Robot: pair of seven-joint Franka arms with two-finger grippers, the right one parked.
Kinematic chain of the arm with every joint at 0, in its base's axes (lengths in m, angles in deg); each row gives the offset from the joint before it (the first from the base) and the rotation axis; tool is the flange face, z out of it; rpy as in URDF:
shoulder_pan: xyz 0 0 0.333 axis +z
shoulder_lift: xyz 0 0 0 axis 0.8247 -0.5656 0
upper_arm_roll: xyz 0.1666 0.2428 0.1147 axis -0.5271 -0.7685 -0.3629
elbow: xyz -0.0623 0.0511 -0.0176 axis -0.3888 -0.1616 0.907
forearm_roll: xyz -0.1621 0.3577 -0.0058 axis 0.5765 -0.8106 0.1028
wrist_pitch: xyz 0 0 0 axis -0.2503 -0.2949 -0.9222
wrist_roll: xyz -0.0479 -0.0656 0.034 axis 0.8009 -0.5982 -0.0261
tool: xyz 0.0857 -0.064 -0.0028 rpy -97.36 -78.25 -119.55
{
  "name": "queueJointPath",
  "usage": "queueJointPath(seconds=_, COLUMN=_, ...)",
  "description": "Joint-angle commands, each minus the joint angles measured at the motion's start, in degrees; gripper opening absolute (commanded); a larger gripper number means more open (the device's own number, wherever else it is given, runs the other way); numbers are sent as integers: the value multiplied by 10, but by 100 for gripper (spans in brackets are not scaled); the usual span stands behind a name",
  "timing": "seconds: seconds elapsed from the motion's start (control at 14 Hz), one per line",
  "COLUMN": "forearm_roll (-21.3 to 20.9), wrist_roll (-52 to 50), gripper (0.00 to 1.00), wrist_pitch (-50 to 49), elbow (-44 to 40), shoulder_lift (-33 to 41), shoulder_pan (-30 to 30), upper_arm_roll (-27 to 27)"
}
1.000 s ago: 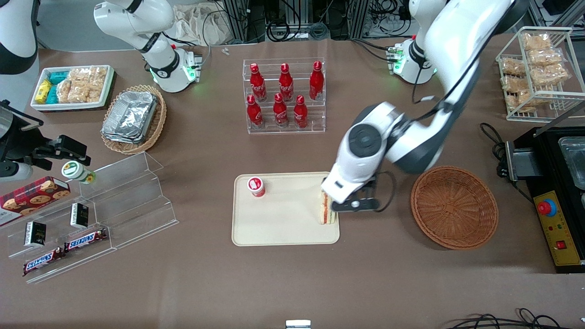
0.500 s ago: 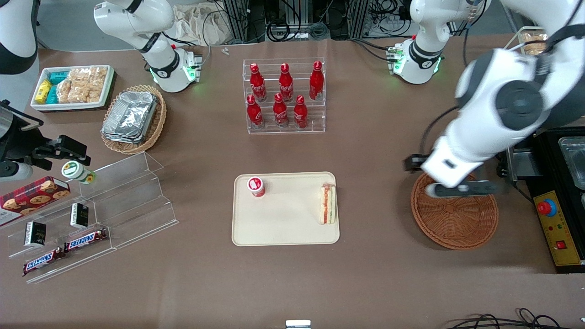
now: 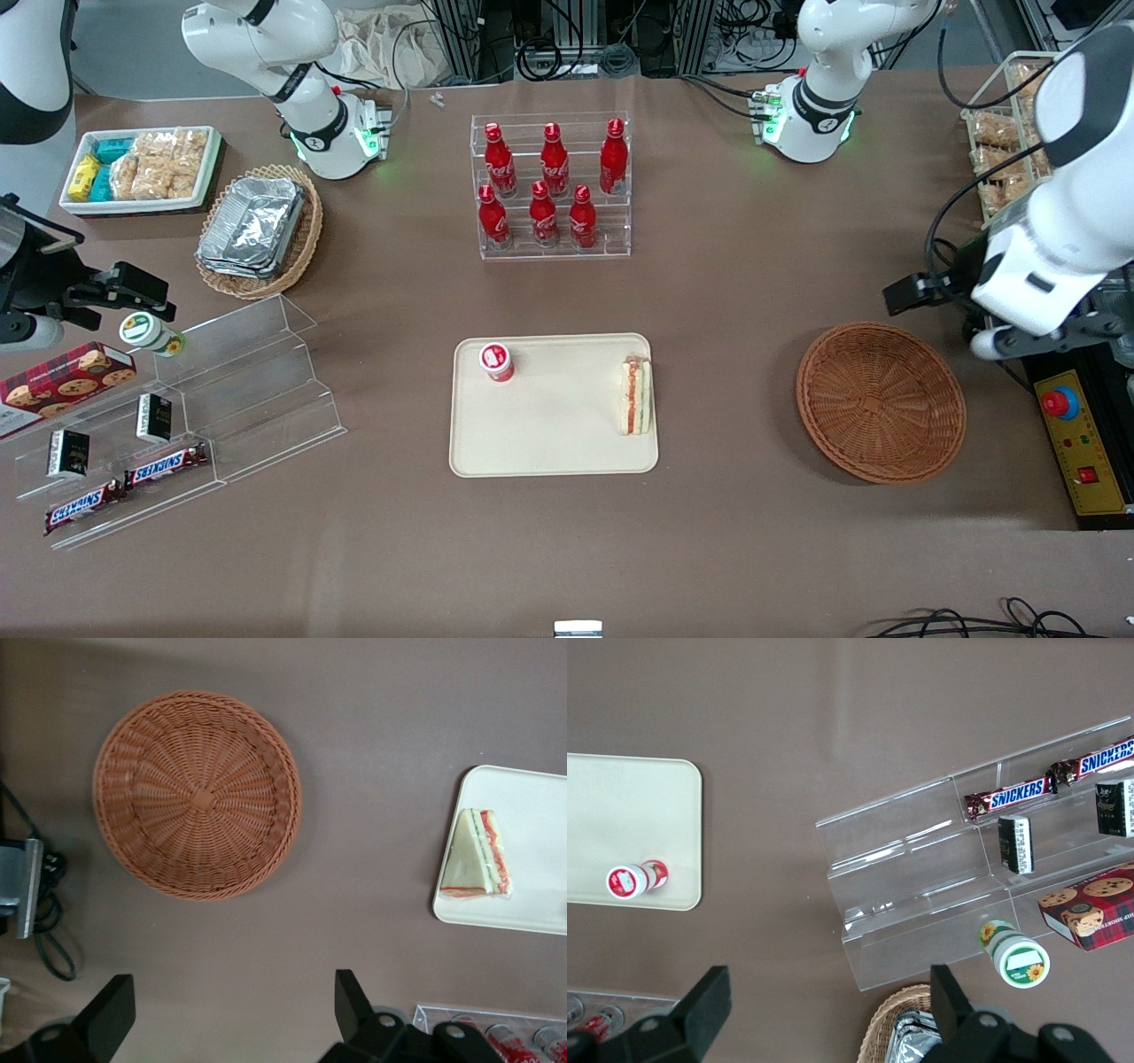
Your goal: Place sandwich from basket to tray
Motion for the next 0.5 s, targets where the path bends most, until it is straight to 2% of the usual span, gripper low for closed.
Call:
queueJointPath(seconds=0.0, forearm_roll=31, wrist_roll=46, gripper=100, wrist_pitch=-1, elbow=55, shoulder_lift=69, shoulder_pan=32, upper_arm_roll=3)
queueJointPath(seconds=0.14, forearm_roll=32, wrist_roll=49, gripper=100, wrist_pitch=-1, elbow=82, shoulder_lift=99, shoulder_pan=32, upper_arm_roll=3)
queueJointPath(seconds=0.43, forearm_roll=31, wrist_roll=77, gripper=100, wrist_pitch=-4, elbow=63, shoulder_lift=91, shoulder_pan=30, upper_arm_roll=3)
